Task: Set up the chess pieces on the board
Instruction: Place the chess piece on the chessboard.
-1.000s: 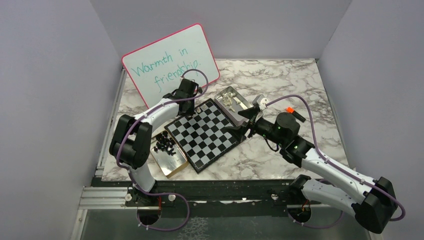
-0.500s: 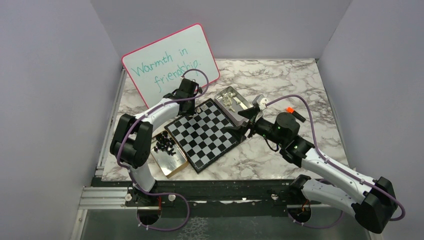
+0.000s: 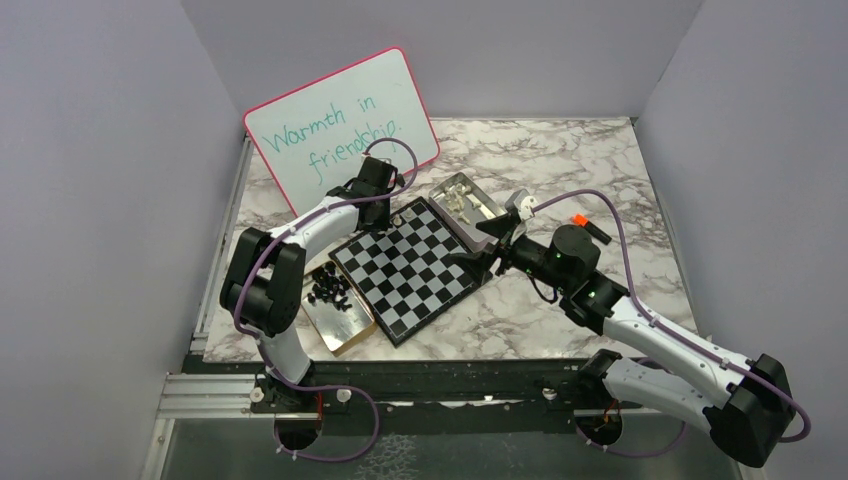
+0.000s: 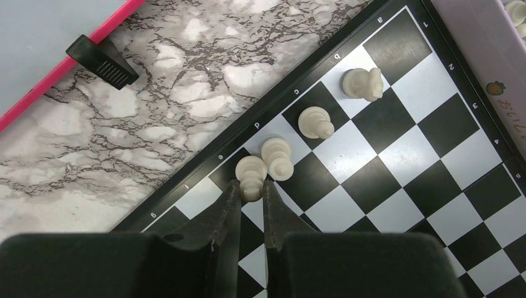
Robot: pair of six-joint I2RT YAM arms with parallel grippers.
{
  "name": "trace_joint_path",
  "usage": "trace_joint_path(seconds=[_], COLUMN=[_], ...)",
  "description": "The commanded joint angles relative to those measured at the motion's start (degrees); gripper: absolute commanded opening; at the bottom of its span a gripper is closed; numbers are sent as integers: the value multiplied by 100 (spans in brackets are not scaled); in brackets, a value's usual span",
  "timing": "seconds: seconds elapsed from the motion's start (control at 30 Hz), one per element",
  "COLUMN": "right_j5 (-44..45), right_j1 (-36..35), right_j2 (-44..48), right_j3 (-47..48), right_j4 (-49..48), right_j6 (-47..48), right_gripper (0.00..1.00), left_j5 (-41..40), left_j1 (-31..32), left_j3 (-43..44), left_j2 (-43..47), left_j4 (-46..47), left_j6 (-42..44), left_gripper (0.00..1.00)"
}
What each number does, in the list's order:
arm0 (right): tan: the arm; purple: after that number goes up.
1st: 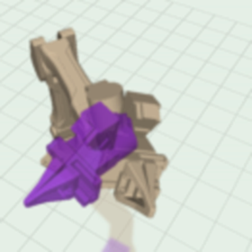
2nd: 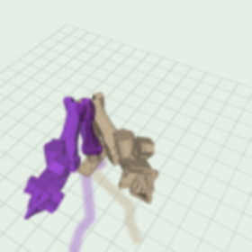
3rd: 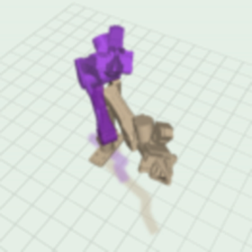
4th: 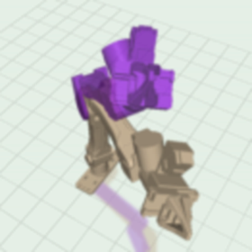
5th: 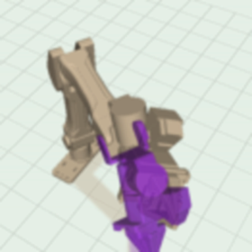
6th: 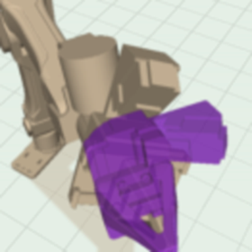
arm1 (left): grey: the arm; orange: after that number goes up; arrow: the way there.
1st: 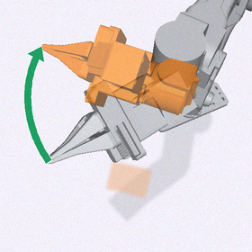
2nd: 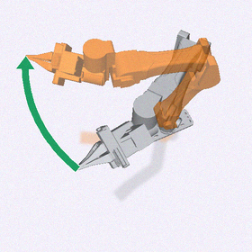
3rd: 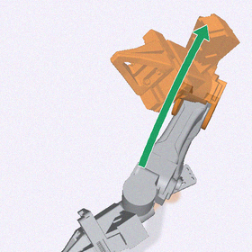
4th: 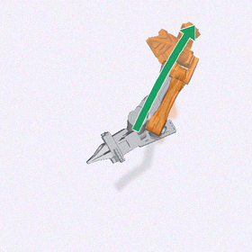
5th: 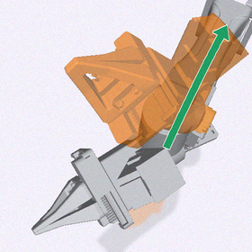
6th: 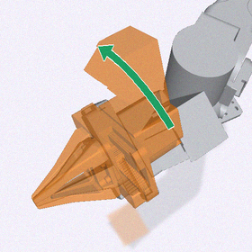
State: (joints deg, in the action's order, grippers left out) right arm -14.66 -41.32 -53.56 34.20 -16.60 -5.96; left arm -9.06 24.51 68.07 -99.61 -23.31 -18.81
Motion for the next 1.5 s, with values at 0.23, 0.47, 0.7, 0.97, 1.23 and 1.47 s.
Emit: trace_joint_path(seconds=[0.23, 0.47, 0.7, 0.97, 1.23, 1.47], right_j5=[-30, -8, -33, -28, -31, -31], right_j1=[-43, -43, -43, -43, -43, -44], right_j2=[30, 47, 25, 10, -26, -27], right_j3=[82, 115, 94, 49, 51, 26], right_j4=[98, 127, 99, 51, 30, 22], right_j6=[72, 70, 42, 11, 42, 48], right_gripper=[100, 100, 100, 100, 100, 100], left_j5=[-189, -167, -236, -284, -302, -190], left_j1=[45, 51, 69, 80, 80, 80], left_j3=[-88, -154, -268, -328, -281, -179], left_j2=[131, 189, 321, 410, 365, 187], left_j4=[-149, -156, -164, -227, -227, -218], left_j6=[-60, -129, -126, -132, -102, -70], left_gripper=[17, 18, 18, 19, 27, 26])
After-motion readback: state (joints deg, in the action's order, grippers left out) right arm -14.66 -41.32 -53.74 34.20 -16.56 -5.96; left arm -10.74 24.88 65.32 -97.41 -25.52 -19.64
